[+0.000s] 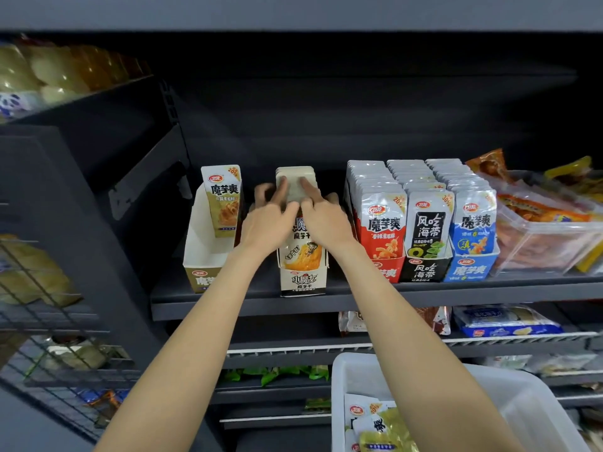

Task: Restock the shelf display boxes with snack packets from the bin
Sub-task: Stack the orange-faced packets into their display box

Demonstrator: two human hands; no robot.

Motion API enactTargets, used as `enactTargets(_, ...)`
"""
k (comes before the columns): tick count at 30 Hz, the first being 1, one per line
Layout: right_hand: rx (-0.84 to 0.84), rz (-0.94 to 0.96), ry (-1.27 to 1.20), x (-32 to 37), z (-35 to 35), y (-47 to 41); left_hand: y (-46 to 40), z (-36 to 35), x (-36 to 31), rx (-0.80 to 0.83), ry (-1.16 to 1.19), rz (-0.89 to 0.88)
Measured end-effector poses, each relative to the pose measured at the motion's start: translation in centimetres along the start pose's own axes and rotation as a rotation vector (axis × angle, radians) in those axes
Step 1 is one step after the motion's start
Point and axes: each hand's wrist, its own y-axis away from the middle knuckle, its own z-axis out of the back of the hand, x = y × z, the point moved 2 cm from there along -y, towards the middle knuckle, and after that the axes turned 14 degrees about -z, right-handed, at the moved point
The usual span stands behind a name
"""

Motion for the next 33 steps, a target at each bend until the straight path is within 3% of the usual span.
enactTargets(5, 0.096, -0.016, -0.263, 1.5, 2.1, 0.0, -0.4, 0.8, 0.2, -0.043, 0.342, 0.051)
enactTargets(9, 0.167, -0.065, -0.253, 2.3, 1.9, -0.9, -0.5, 0.2, 0.3, -0.044, 0.54, 0.084)
enactTargets(17, 0.04, -0.101, 0.0, 2.8, 1.1, -2.3, -0.7, -0.3, 0.8, -0.019, 0.467, 0.131)
enactTargets(21, 0.053, -0.104, 0.003, 2.8, 1.3, -2.3, -0.7, -0.3, 0.8, -0.024, 0.449, 0.126)
enactTargets(27, -0.001, 0.029, -0.519, 1.7, 2.8, 1.7, 0.1, 0.5, -0.3, -0.098, 0.59, 0.053)
enactTargets(31, 0.062, -0.017, -0.742, -1.0, 2.5, 6.3, 2.5, 0.4, -1.2, -0.301, 0.919, 0.147)
enactTargets(33, 0.138, -0.02, -0.746, -1.5, 2.2, 7.7, 3.5, -0.2, -1.4, -0.294, 1.123, 0.202)
